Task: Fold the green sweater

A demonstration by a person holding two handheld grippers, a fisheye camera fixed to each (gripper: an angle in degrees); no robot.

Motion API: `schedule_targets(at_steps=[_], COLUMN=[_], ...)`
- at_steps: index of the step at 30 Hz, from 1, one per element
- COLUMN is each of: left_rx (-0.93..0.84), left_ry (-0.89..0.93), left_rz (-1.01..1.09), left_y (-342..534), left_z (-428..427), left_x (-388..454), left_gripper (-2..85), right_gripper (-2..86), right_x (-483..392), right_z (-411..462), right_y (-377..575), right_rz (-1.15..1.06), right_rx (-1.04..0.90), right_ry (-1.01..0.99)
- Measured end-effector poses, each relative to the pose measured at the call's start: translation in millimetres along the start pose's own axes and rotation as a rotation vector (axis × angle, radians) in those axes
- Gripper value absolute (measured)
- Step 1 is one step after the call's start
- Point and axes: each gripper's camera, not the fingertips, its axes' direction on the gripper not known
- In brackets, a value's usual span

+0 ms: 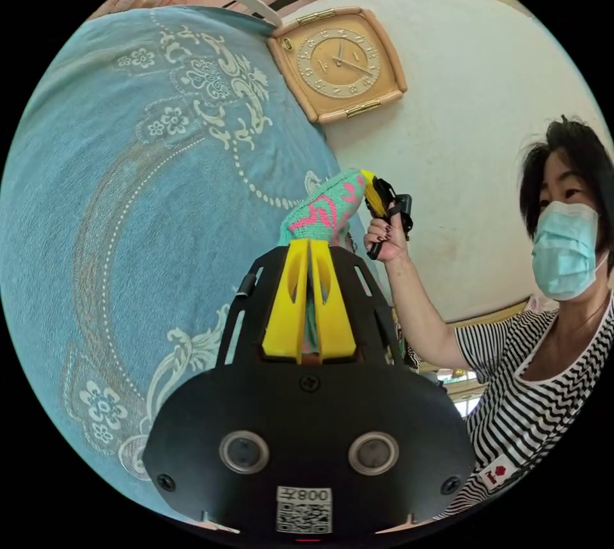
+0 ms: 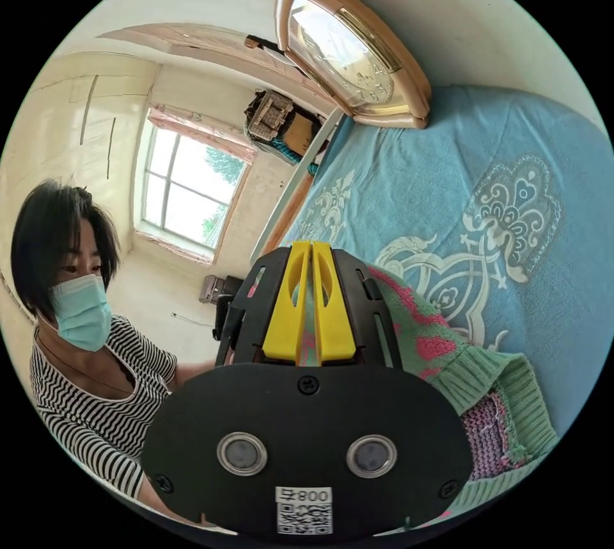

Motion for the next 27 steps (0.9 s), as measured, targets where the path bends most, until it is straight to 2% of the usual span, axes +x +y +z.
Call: schedule_targets(at_steps=[3,6,10,13,15,16,20,23,25,27], left_rx=[-0.025,-0.123,-0.203,-0.251,-0.234,-0.227,-0.135,-0.096,-0.136,-0.236], left_ry=[0.069,0.036,-0.193,-0.39,-0.388,-0.391,-0.421,-0.267,-0.26,-0.327], left_rz=[0.005,0.027,0.122,0.184,0.184,0.174,0.165,0.21,0.217,0.2], left_y=[9.5,13.1,18.7,25.0,27.5,29.5,41.9,49.7,52.0,52.5], left_z=[3.2,18.7,31.5,39.7,39.0,39.1,35.0,39.1,53.3,73.5], left_x=[4.1,11.1,29.9,38.0,39.5,40.0,52.9,66.2,69.4,64.5], left_gripper=[4.4,5.7,2.4,0.8,0.4,0.3,0.2,0.4,0.4,0.5], right_gripper=[0.4,0.7,0.5,0.2,0.1,0.1,0.1,0.2,0.3,0.7], right_x=[11.6,6.4,-23.4,-49.9,-46.0,-43.7,-35.7,-52.7,-63.0,-65.4], right_z=[7.2,-0.8,-8.4,34.2,75.5,80.2,56.4,34.7,20.1,4.4], right_y=[2.3,8.6,28.7,56.5,88.3,96.0,111.7,124.6,139.6,163.3], right_rz=[0.058,0.069,0.012,-0.053,-0.042,-0.046,0.057,0.039,0.036,0.092], right_rx=[-0.006,0.032,0.041,-0.19,-0.424,-0.449,-0.284,-0.178,-0.12,-0.1], right_ry=[0.046,0.15,0.181,0.227,0.45,0.49,0.413,0.457,0.487,0.492])
